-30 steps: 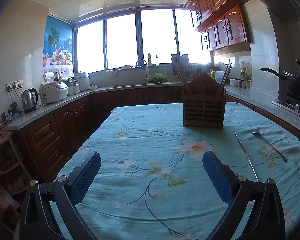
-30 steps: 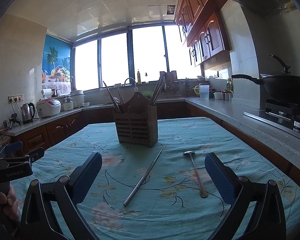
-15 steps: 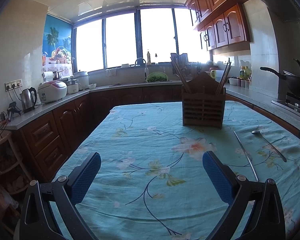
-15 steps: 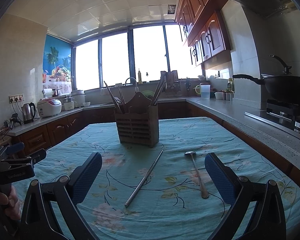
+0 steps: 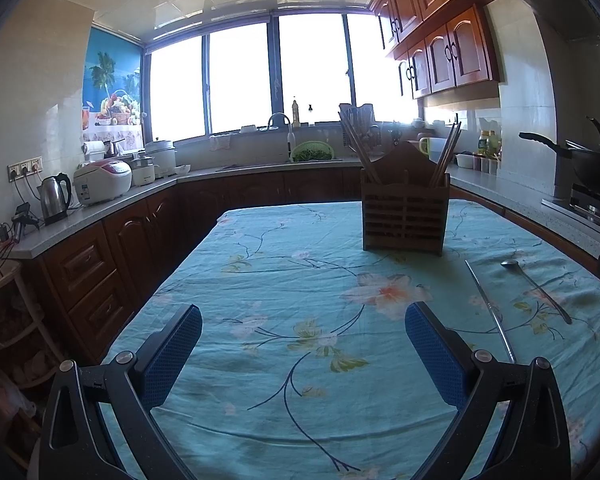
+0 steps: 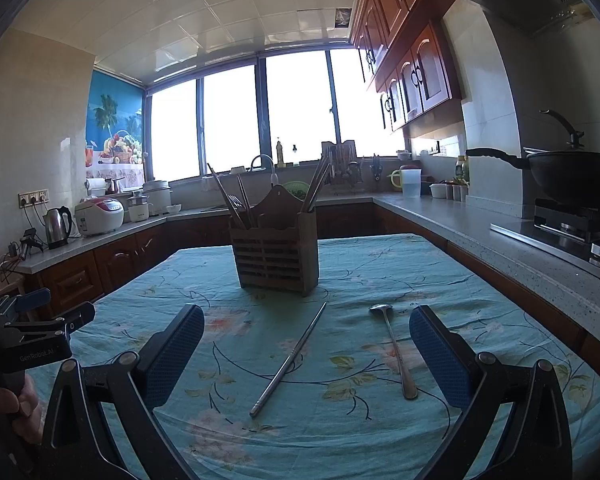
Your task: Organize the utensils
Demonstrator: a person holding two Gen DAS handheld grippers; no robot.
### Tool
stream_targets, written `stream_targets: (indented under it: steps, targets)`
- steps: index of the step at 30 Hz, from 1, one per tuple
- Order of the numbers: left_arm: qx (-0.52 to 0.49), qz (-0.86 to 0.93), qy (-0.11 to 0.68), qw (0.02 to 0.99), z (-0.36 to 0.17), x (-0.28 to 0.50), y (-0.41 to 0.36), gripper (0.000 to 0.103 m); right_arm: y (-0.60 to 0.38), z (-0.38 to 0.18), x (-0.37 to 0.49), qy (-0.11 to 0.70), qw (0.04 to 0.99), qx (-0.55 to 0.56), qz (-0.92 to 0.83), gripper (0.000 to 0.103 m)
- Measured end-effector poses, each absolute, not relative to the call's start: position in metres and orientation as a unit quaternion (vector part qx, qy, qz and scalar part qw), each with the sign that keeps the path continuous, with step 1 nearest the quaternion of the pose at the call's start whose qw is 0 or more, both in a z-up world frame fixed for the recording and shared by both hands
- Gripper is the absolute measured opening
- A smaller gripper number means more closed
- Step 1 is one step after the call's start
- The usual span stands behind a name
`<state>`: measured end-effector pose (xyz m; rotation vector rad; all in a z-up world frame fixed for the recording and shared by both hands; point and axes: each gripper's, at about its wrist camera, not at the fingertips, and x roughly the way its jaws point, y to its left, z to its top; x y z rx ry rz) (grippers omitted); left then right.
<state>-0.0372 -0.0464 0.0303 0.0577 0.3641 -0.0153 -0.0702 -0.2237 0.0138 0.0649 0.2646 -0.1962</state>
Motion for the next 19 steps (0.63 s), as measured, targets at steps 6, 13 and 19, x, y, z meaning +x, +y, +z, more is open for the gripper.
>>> stream_targets:
  steps: [6,13,19]
  targets:
    - [0.027,-0.011,0.185,0.982,0.034,-0.035,-0.05,0.102,-0.224,0.014,-0.065,0.139,0.985,0.034,-0.094,0.103]
    - [0.022,-0.013,0.199,0.98,0.038,-0.029,-0.055,0.102,-0.229,0.015,-0.056,0.156,0.983,0.036,-0.091,0.103]
    - [0.023,-0.013,0.208,0.978,0.041,-0.024,-0.059,0.102,-0.231,0.015,-0.047,0.17,0.981,0.035,-0.09,0.103]
